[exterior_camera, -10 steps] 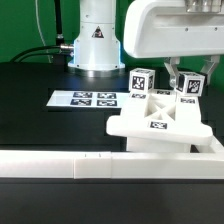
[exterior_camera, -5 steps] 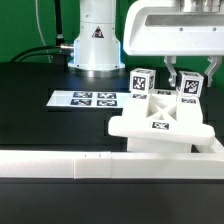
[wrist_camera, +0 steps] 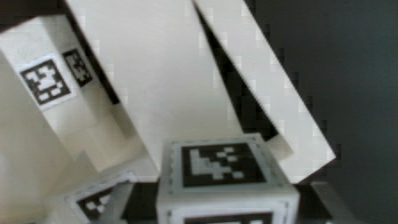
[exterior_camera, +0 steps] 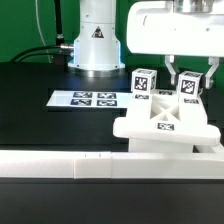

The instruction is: Assemble chair

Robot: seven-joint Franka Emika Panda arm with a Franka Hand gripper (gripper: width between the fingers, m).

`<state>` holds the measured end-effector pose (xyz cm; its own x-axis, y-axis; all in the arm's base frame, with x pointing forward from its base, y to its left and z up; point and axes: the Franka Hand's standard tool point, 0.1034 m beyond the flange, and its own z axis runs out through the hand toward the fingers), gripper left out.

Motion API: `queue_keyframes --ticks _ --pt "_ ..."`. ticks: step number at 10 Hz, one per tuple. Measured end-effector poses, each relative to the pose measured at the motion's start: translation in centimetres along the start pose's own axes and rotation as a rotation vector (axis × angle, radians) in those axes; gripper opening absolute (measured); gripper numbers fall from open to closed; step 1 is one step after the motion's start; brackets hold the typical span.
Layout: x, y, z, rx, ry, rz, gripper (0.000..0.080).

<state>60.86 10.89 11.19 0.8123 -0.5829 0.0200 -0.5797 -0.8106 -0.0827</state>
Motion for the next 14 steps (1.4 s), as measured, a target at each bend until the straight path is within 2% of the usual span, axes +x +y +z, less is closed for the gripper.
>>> queue_keyframes --ticks 1,4,6,9,10,11,12,14 --pt "-0.01 -0.01 0.00 0.002 -0.001 0.038 0.0284" --pt "-0.13 0.03 0.08 0.057 -0.010 0.408 0.0284" --pt "-0.32 -0.20 0.11 0.059 -0.031 0.629 0.0284" --pt "-0.34 -0.22 0.19 0.057 -0.036 0.678 0.0289" --pt "-0.34 -0.21 0.20 0.057 -0.034 0.640 0.0494" --pt "-0.27 -0.27 0.13 0.059 -0.032 0.598 0.0494" --pt "-0.20 -0.47 0.05 0.049 -0.024 0.495 0.0620" --pt "0.04 -0.64 0.09 0.051 -0.015 0.273 0.0641"
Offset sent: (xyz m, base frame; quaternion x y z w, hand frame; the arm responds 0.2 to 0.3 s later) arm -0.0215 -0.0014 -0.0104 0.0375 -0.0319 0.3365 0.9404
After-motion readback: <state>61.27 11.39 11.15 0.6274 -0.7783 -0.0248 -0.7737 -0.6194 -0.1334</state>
